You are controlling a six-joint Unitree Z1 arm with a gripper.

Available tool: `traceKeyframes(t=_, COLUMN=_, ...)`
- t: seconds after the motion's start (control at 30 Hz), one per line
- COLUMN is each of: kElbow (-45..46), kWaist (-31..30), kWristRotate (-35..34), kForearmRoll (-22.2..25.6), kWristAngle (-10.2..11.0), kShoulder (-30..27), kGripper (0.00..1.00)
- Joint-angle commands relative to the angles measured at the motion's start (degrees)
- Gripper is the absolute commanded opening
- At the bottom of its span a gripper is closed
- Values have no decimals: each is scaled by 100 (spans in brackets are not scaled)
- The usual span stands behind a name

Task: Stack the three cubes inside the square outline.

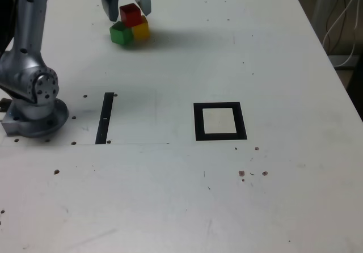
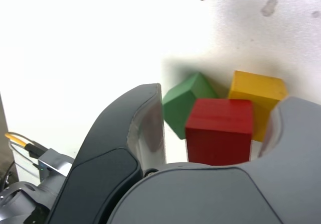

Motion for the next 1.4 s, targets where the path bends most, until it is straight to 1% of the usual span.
traceKeyframes(t=0.0, kElbow=-22, kWaist=-16, kWristRotate=54, kForearmRoll=-28, kWristAngle=-65, kShoulder=80, kGripper=60)
traceKeyframes(t=0.1, kElbow=-38, kWaist=-33, kWristRotate=164, kForearmRoll=-94, kWristAngle=-201, kShoulder=192, kGripper=56)
traceKeyframes(t=0.2, kElbow=-58, kWaist=-63, kWristRotate=240, kForearmRoll=-162, kWristAngle=-277, kShoulder=263, kGripper=51)
traceKeyframes(t=0.5, kElbow=-156, kWaist=-133, kWristRotate=289, kForearmRoll=-228, kWristAngle=-269, kShoulder=121, kGripper=33)
traceKeyframes(t=0.67, kElbow=-151, kWaist=-215, kWristRotate=289, kForearmRoll=-219, kWristAngle=-258, kShoulder=-34, kGripper=30)
traceKeyframes(t=0.8, kElbow=-124, kWaist=-470, kWristRotate=285, kForearmRoll=-171, kWristAngle=-264, kShoulder=-376, kGripper=30)
traceKeyframes(t=0.97, kElbow=27, kWaist=-1228, kWristRotate=140, kForearmRoll=-70, kWristAngle=-323, kShoulder=-938, kGripper=30)
traceKeyframes(t=1.1, kElbow=323, kWaist=-2113, kWristRotate=-244, kForearmRoll=-51, kWristAngle=-363, kShoulder=-1226, kGripper=30)
traceKeyframes(t=1.23, kElbow=611, kWaist=-3111, kWristRotate=-808, kForearmRoll=-87, kWristAngle=-411, kShoulder=-1311, kGripper=30)
traceKeyframes(t=1.37, kElbow=741, kWaist=-3998, kWristRotate=-1329, kForearmRoll=-143, kWristAngle=-503, kShoulder=-1256, kGripper=30)
